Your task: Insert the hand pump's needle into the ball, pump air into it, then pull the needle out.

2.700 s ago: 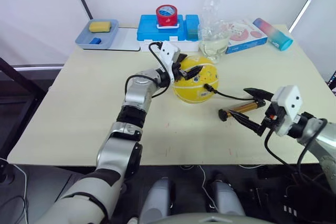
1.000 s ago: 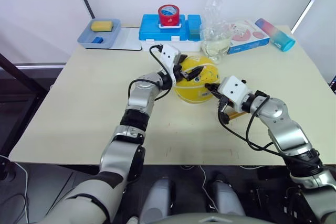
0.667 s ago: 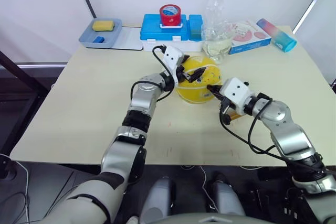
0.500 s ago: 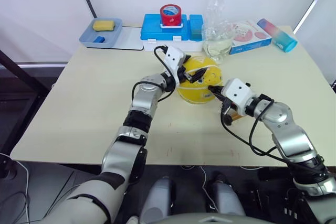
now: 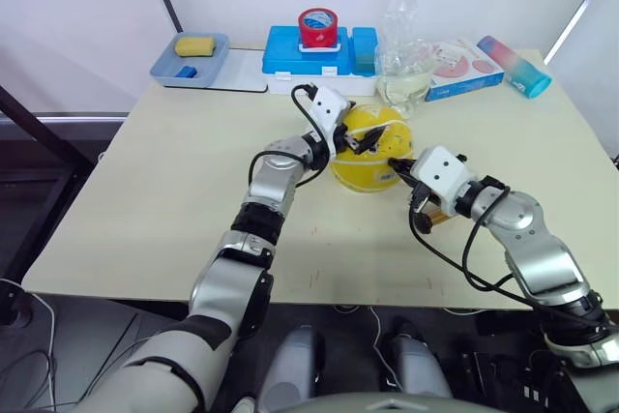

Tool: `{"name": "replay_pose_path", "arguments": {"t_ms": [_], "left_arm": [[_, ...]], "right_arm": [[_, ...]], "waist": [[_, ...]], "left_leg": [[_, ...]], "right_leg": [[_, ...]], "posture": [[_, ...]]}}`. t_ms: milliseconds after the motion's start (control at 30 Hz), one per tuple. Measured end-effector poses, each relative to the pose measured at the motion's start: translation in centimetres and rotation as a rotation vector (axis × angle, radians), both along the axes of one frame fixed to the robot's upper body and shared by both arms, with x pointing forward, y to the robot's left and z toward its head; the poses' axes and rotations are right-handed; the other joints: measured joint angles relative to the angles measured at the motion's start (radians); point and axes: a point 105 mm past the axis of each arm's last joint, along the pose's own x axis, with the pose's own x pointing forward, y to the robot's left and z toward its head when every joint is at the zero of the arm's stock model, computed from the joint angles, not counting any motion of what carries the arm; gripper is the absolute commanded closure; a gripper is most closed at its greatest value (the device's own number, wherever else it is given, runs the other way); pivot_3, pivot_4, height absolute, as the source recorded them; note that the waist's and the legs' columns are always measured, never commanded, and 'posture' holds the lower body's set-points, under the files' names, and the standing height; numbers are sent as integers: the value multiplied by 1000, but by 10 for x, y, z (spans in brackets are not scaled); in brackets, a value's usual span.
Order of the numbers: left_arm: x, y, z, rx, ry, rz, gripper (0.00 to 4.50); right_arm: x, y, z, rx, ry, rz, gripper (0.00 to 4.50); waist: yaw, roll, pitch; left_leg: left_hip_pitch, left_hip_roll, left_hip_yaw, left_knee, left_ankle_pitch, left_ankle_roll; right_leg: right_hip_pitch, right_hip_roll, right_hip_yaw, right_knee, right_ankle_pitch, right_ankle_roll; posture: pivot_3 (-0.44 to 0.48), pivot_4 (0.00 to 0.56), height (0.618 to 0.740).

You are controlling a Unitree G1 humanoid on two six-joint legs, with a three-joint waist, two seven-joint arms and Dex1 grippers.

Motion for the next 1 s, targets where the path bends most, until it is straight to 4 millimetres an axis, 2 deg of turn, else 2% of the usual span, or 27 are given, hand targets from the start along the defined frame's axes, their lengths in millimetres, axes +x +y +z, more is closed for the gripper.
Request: {"name": "replay_pose_path", "arguments": {"t_ms": [1000], "left_arm": [[0, -13, -3, 64, -73, 10, 0]], "right_arm": [[-11, -11, 4, -57, 24, -36, 4487]], "waist": [[21, 0, -1]], "left_leg": [[-1, 0, -6, 0, 0, 0]], "right_leg": [[2, -1, -6, -2, -1, 1]], "posture": [[0, 150, 739]]}}
